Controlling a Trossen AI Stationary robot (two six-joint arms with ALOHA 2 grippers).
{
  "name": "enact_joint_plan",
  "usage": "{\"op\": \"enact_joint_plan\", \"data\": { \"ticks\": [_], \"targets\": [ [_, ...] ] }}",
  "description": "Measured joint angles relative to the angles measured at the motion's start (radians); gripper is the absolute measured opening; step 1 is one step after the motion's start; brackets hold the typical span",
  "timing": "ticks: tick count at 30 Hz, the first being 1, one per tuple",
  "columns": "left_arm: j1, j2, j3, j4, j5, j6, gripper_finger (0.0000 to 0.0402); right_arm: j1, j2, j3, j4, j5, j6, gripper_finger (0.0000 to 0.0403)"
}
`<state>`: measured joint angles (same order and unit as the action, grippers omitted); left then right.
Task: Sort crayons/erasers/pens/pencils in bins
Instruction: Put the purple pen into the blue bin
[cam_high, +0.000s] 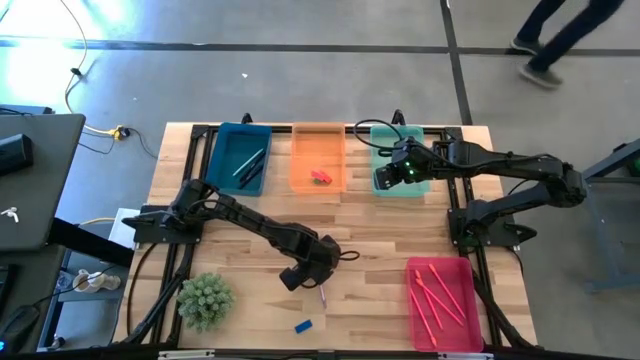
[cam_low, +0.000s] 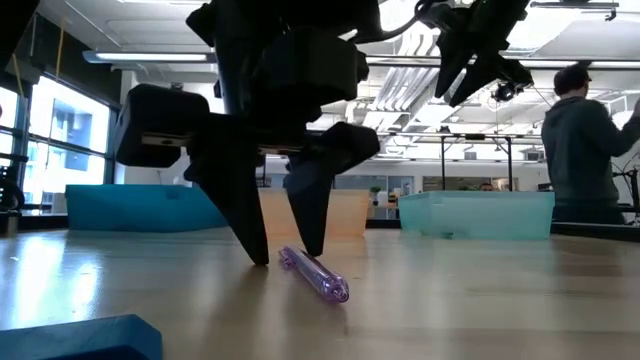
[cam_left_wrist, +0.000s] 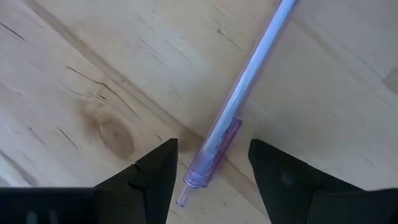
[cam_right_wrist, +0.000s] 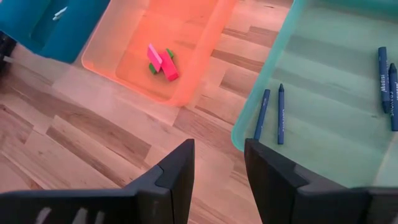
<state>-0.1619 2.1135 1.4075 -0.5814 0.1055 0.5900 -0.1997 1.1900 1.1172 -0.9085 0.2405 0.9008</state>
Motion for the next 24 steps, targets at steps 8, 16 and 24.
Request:
{"op": "enact_joint_plan", "data": {
  "ticks": [8, 16, 24],
  "targets": [
    [0.002, 0.007, 0.000, -0.024, 0.040, 0.007, 0.0128, 0.000, 0.000, 0.000, 0.000, 0.000, 0.000, 0.0133],
    [0.018, 0.007, -0.001, -0.036, 0.054, 0.008, 0.0057, 0.000, 0.000, 0.000, 0.000, 0.000, 0.000, 0.0133],
    [0.018, 0.007, -0.001, -0.043, 0.053, -0.003, 0.0032, 0.000, 0.000, 0.000, 0.000, 0.000, 0.000, 0.0133]
  ]
}}
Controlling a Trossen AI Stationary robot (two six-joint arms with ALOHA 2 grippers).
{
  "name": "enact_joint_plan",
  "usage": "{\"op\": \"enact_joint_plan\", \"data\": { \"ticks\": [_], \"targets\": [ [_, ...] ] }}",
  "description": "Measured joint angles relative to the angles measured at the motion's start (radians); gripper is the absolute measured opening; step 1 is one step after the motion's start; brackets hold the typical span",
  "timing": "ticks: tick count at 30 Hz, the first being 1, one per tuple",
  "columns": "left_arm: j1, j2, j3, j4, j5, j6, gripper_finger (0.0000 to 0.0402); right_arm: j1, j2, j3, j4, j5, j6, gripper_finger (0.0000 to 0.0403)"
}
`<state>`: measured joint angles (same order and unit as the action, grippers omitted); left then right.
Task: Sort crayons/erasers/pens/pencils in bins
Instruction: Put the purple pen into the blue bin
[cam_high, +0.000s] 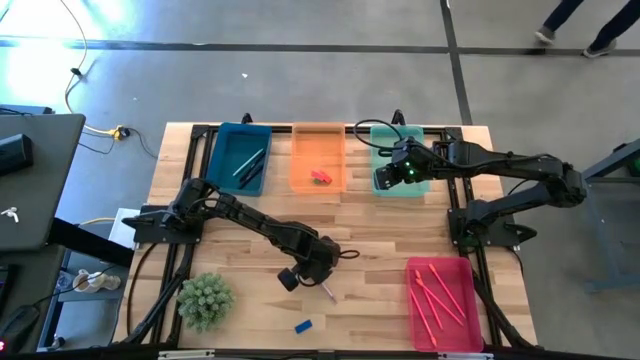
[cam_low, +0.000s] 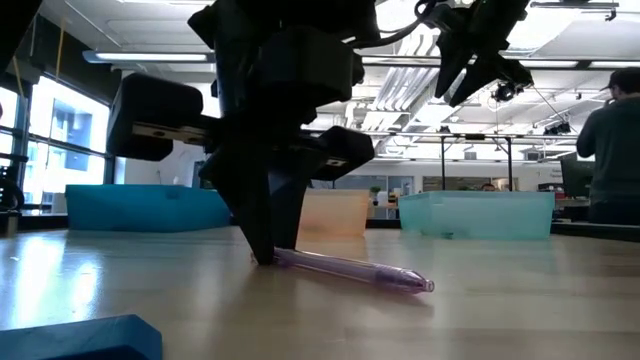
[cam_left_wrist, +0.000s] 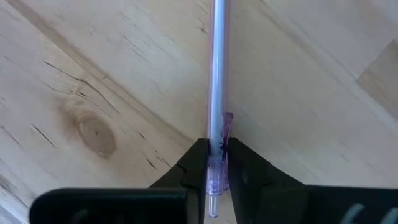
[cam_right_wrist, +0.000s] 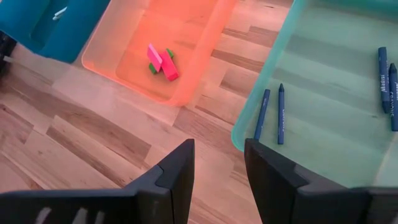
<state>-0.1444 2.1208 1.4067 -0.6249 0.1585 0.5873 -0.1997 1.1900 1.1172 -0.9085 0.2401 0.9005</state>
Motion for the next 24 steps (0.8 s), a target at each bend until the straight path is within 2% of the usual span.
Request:
{"op": "enact_joint_plan", "data": {
  "ticks": [3, 9, 24],
  "targets": [
    [0.000, -0.001, 0.000, -0.001, 0.003, -0.030, 0.0033, 0.000, 0.000, 0.000, 0.000, 0.000, -0.002, 0.0133],
    [0.016, 0.001, -0.001, -0.001, 0.104, -0.064, 0.0034, 0.000, 0.000, 0.000, 0.000, 0.000, -0.003, 0.0133],
    [0.077, -0.074, -0.009, 0.010, 0.235, -0.123, 0.0034, -0.003, -0.018, 0.001, 0.000, 0.000, -0.024, 0.0133]
  ]
}}
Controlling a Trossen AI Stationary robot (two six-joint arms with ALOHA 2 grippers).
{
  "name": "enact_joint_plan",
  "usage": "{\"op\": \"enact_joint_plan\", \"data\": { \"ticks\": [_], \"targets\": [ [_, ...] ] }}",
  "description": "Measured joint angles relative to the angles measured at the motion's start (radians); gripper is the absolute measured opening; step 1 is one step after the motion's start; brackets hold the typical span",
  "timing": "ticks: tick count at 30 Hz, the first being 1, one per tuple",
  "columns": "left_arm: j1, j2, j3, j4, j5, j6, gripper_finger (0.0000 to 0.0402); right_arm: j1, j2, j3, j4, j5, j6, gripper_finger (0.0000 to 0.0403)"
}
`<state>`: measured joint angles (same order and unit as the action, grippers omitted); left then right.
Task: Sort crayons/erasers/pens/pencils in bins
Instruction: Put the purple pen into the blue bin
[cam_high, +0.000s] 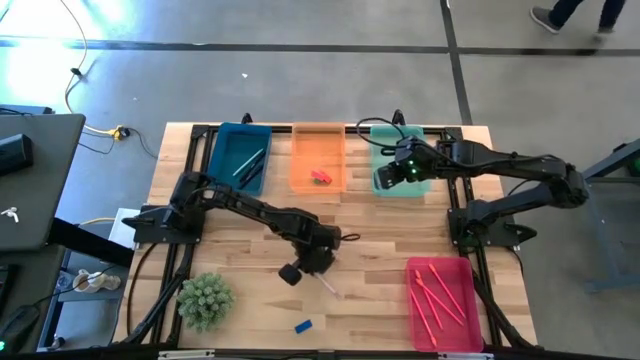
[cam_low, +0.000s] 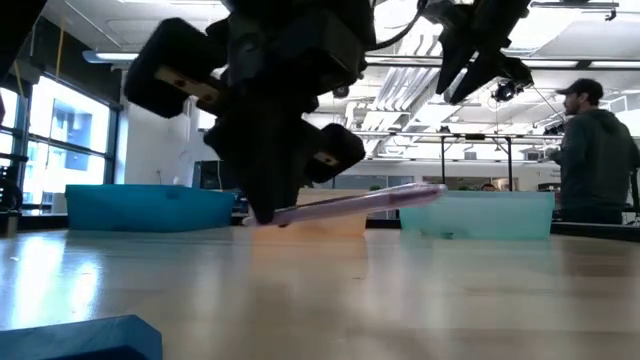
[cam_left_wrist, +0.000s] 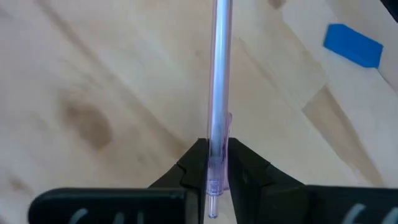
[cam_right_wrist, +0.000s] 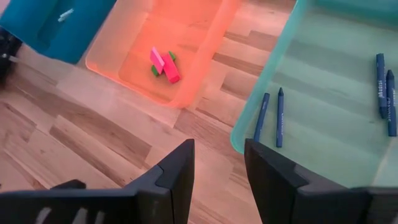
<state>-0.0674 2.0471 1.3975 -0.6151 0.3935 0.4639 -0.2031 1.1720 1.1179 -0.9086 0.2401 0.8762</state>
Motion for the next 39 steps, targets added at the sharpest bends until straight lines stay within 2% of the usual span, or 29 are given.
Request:
{"op": "enact_joint_plan", "data": {
  "ticks": [5, 10, 22, 32, 39],
  "targets": [
    [0.026, -0.027, 0.002, 0.015, 0.002, -0.025, 0.0035, 0.000, -0.038, 0.000, 0.009, 0.010, -0.021, 0.0133],
    [0.053, -0.065, 0.001, 0.026, 0.055, -0.077, 0.0035, 0.000, -0.088, 0.000, 0.013, 0.012, -0.032, 0.0133],
    [0.128, -0.269, 0.004, 0.166, 0.039, -0.229, 0.0035, 0.000, -0.184, 0.000, 0.039, 0.015, -0.083, 0.0133],
    [0.203, -0.417, 0.003, 0.208, -0.085, -0.363, 0.0035, 0.000, -0.195, 0.000, 0.039, 0.014, -0.126, 0.0133],
    [0.234, -0.535, -0.152, 0.391, -0.093, -0.484, 0.0035, 0.000, -0.195, 0.000, 0.038, 0.014, -0.153, 0.0133]
  ]
}}
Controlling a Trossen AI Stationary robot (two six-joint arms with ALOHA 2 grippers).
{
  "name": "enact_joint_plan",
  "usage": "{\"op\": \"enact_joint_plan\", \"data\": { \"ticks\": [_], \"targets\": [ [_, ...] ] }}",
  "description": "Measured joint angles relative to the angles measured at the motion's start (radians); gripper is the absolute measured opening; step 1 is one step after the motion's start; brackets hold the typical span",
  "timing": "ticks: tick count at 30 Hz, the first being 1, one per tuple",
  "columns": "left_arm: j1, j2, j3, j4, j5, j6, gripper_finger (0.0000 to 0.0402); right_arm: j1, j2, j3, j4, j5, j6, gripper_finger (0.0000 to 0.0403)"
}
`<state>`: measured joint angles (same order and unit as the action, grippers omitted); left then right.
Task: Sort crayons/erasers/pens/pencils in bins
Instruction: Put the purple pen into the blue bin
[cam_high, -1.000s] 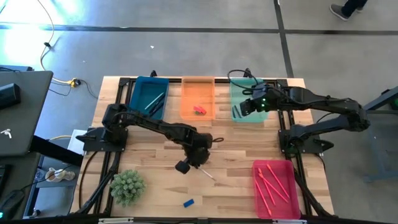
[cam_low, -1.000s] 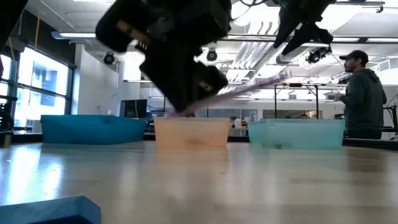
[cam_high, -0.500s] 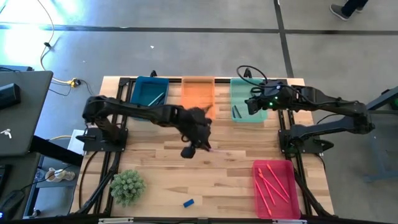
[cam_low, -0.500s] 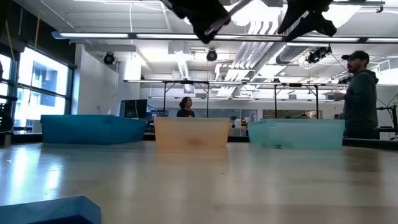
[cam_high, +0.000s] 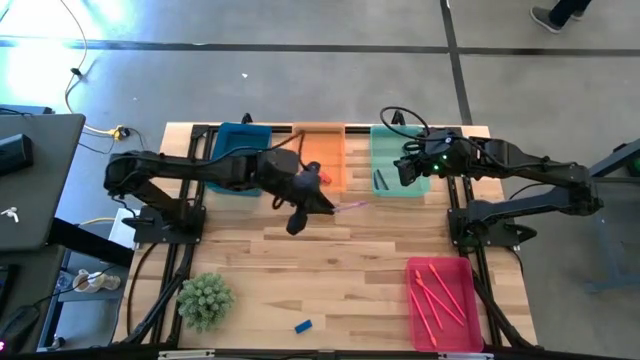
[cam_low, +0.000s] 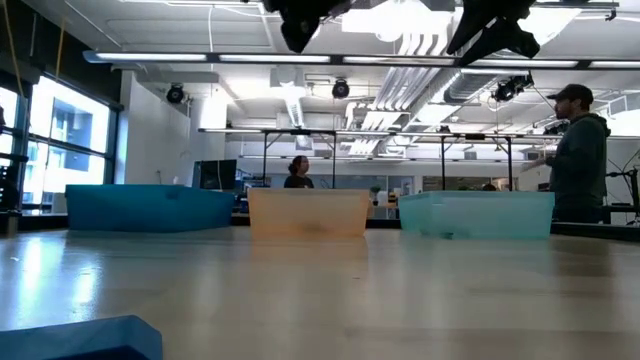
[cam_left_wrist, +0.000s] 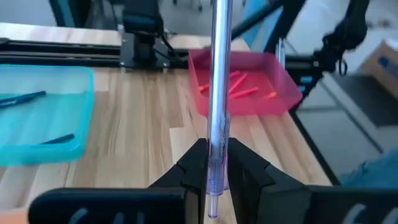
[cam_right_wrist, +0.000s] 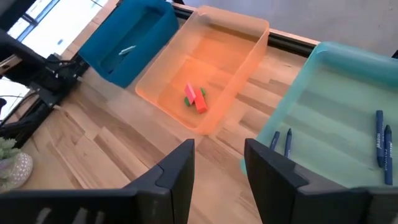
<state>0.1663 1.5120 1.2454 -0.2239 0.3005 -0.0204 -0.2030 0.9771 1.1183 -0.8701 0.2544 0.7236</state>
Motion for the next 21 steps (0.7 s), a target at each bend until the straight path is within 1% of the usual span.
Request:
{"op": "enact_joint_plan", "data": {
  "ticks": [2, 5, 9, 16, 21],
  "targets": [
    [0.004, -0.043, -0.071, 0.069, -0.026, -0.040, 0.0035, 0.000, 0.000, 0.000, 0.000, 0.000, -0.008, 0.0133],
    [0.010, -0.115, -0.180, 0.151, -0.091, -0.099, 0.0035, 0.000, 0.000, 0.000, 0.000, 0.000, -0.009, 0.0133],
    [0.018, -0.215, -0.311, 0.189, -0.224, -0.172, 0.0035, 0.000, 0.000, 0.000, 0.004, 0.000, -0.010, 0.0133],
    [0.052, -0.383, -0.476, 0.188, -0.453, -0.248, 0.0035, 0.000, 0.000, 0.000, 0.006, 0.000, -0.010, 0.0133],
    [0.119, -0.473, -0.527, 0.074, -0.601, -0.250, 0.0035, 0.000, 0.000, 0.000, 0.007, -0.001, -0.010, 0.0133]
  ]
}}
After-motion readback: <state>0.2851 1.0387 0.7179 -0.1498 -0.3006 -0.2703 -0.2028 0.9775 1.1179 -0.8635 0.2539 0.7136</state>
